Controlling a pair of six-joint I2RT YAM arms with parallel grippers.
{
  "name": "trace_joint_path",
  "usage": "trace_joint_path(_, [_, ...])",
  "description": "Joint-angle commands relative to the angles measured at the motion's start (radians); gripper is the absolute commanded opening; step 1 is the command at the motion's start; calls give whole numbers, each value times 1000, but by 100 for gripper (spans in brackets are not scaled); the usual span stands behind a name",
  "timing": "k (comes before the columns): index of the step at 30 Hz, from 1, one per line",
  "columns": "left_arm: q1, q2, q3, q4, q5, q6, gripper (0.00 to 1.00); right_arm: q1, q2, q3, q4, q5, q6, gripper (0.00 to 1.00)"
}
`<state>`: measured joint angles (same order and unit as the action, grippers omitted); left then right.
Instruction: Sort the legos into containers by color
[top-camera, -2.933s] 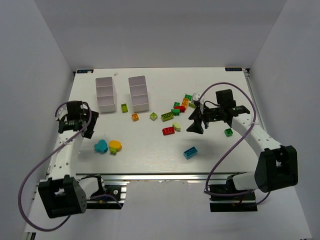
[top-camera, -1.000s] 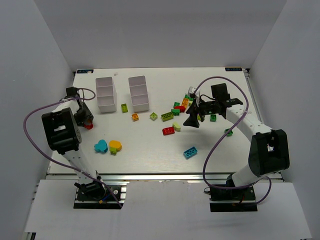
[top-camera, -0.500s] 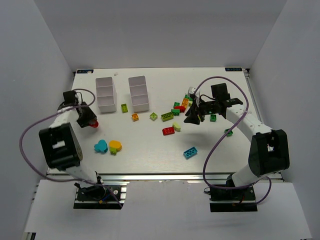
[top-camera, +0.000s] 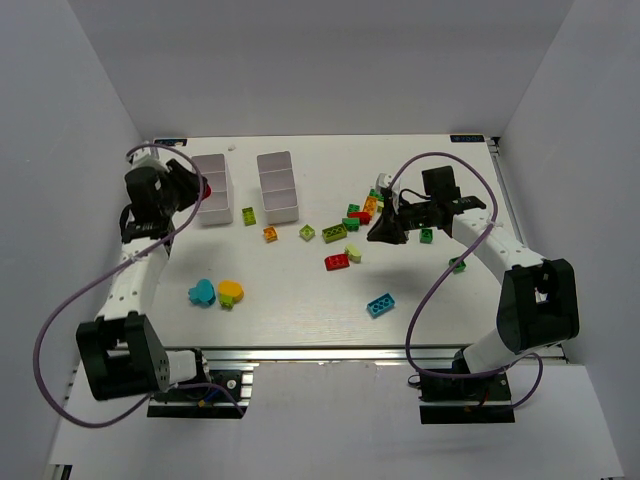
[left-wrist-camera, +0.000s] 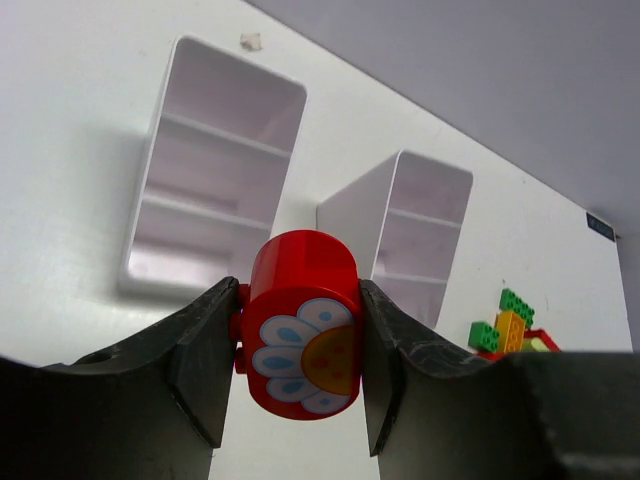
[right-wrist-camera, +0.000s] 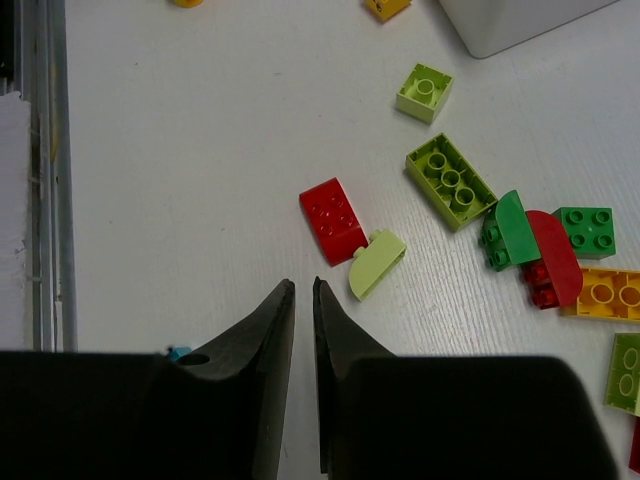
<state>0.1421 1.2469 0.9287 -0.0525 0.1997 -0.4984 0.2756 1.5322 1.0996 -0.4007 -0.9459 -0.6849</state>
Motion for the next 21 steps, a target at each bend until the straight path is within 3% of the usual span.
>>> trace_joint_path(1, [-18,104,94,131,-5,8,3,4,-27,28,16,-40,-8,18])
trace_joint_path(6, [-61,232,203,203,-86,43,3,2,-32,26,31,-45,-5,19])
trace_joint_path(12, [-79,296,226,311,-150,81,3,4,-47,11,37,-42,-8,21])
trace_joint_path(21, [-81,439,321,327,-227,103,5,2,-56,-4,45,-33,-7,24])
